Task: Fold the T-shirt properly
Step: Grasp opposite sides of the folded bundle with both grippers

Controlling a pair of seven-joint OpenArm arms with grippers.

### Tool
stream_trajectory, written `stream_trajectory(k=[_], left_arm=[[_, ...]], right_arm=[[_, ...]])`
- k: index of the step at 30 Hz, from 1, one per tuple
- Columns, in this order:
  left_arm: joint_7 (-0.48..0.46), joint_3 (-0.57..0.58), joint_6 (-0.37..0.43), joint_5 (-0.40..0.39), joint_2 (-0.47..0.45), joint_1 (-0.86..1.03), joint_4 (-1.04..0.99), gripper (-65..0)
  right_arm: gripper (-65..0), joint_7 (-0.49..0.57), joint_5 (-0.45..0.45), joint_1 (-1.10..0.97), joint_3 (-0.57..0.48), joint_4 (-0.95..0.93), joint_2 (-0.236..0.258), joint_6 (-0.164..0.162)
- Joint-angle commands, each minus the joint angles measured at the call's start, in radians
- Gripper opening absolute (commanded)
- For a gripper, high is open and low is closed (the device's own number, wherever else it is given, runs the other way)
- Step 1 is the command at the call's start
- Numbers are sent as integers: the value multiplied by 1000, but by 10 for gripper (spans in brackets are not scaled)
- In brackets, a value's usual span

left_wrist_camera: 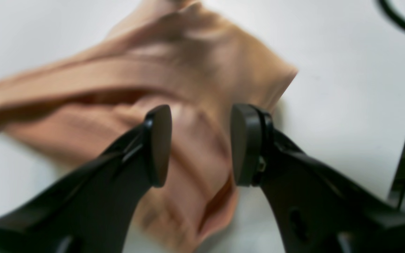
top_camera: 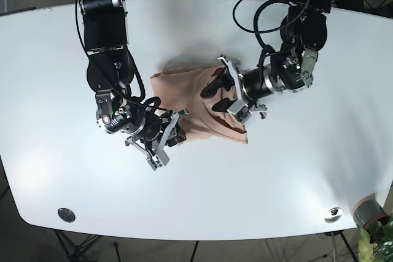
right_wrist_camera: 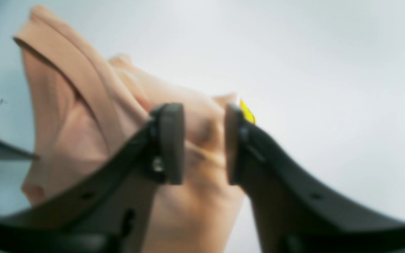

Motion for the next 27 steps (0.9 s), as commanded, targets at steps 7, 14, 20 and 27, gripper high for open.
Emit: stream_trajectory(k=[7, 14, 20, 27], left_arm=[[-31, -13, -1, -22, 33, -124, -60, -406], [-70, -72, -7, -22, 22, -204, -321, -406], [-243, -3, -39, -20, -34, -270, -628, -406], [-375, 109, -46, -22, -45, -377, -895, -406]], right_arm=[[-531, 154, 5, 45, 2, -143, 3, 2], [-533, 240, 15, 27, 2, -216, 37, 2], [-533, 272, 15, 21, 2, -258, 55, 2], [-539, 271, 16, 16, 4, -221, 57, 2]])
